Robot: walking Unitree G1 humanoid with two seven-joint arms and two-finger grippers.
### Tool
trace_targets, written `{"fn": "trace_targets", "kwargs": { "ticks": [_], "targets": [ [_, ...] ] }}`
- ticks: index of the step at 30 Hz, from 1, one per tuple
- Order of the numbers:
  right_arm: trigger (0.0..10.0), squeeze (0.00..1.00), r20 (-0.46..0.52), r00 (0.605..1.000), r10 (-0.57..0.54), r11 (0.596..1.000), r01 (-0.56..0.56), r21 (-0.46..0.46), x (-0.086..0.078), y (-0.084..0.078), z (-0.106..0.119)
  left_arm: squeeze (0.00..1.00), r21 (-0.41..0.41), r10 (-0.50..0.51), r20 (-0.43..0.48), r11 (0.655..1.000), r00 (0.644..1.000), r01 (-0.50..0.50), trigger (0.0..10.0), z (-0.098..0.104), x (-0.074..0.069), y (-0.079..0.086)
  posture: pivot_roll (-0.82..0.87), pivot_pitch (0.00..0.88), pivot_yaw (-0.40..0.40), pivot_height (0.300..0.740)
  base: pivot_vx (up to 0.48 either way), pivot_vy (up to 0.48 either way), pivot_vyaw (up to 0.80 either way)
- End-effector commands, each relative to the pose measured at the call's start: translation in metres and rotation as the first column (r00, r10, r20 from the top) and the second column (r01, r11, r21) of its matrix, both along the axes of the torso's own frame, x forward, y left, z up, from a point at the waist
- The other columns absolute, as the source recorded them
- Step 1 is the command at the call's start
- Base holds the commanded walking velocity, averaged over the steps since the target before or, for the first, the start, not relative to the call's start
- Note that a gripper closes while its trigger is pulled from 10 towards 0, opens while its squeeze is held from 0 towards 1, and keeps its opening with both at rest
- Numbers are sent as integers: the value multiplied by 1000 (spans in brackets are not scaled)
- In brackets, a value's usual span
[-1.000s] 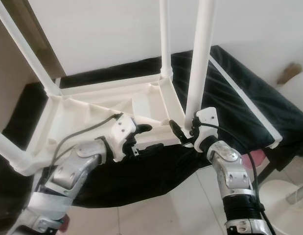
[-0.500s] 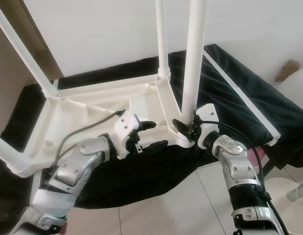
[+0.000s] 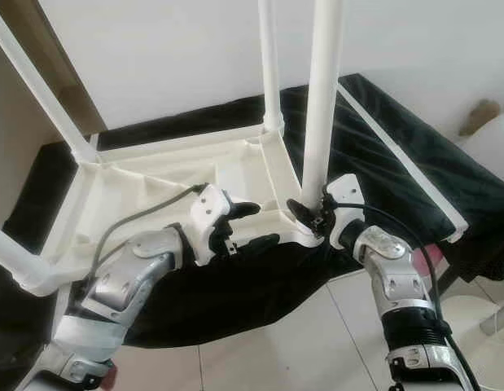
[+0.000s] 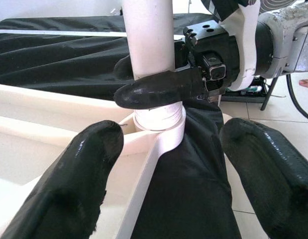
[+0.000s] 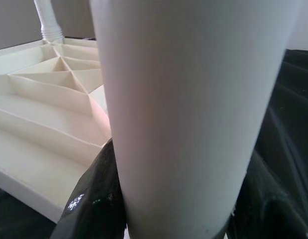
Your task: Building children table
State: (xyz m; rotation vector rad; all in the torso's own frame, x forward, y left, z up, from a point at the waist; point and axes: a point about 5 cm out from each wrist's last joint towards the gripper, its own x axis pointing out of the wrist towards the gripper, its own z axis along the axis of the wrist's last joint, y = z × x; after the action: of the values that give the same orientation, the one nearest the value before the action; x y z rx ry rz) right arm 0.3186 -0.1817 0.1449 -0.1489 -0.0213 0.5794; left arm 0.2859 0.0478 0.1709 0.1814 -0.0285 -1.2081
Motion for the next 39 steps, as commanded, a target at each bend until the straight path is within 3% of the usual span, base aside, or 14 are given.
{"fn": "trace_targets", "kwargs": {
  "ticks": [1,7,16,18,19,22,23,24,25,27,28,29,31,39],
  "targets": [
    [10000,0,-38,999,-33,999,33,-1,-3,3,-12,0,2,14,-13,1000,1000,-14,10000,-3,0,3,-92,0,91,740,0,0,0],
    [10000,0,-39,973,-228,971,230,71,-7,3,-17,0,-9,35,-21,999,999,-35,10000,-5,-2,6,-86,0,84,740,0,0,0],
    [10000,0,-38,936,-350,928,352,124,-18,3,-22,0,-20,40,-39,999,998,-40,10000,-7,-2,7,-113,0,94,740,0,0,0],
    [10000,0,-36,890,-455,879,455,144,-27,1,-26,0,-25,43,-34,999,998,-44,10000,-6,4,3,-145,0,113,740,0,0,0],
    [10000,0,-36,890,-455,879,455,144,-27,1,-26,0,-25,43,-34,999,998,-44,10000,-6,4,3,-145,0,113,740,0,0,0],
    [10000,0,-88,778,-622,757,626,187,-40,13,-32,0,-22,45,-15,999,999,-45,10000,1,14,3,-169,0,131,740,0,0,0],
    [10000,0,-88,778,-622,757,626,187,-40,13,-32,0,-22,45,-15,999,999,-45,10000,1,14,3,-169,0,131,740,0,0,0],
    [10000,0,-129,727,-674,697,684,213,-43,17,-34,0,-31,44,2,999,999,-44,10000,6,17,2,-153,0,130,740,0,0,0],
    [10000,0,-129,727,-674,697,684,213,-43,17,-34,0,-31,44,2,999,999,-44,10000,6,17,2,-153,0,130,740,0,0,0],
    [10000,0,-162,690,-706,653,722,228,-45,14,-36,0,-32,48,17,998,999,-47,10000,7,20,-5,-148,0,133,740,0,0,0],
    [10000,0,-169,641,-749,606,765,217,-45,17,-39,0,-47,69,13,997,998,-68,10000,9,22,0,-155,0,144,740,0,0,0],
    [10000,0,-169,641,-749,606,765,217,-45,17,-39,0,-47,69,13,997,998,-68,10000,9,22,0,-155,0,144,740,0,0,0],
    [10000,0,-228,560,-797,519,827,216,-45,21,-46,0,-72,100,-6,992,995,-100,10000,9,23,3,-155,0,149,740,0,0,0],
    [10000,0,-202,553,-808,508,829,235,-44,20,-42,0,-56,90,-8,994,996,-91,10000,4,21,3,-152,0,165,740,0,0,0]
  ]
}}
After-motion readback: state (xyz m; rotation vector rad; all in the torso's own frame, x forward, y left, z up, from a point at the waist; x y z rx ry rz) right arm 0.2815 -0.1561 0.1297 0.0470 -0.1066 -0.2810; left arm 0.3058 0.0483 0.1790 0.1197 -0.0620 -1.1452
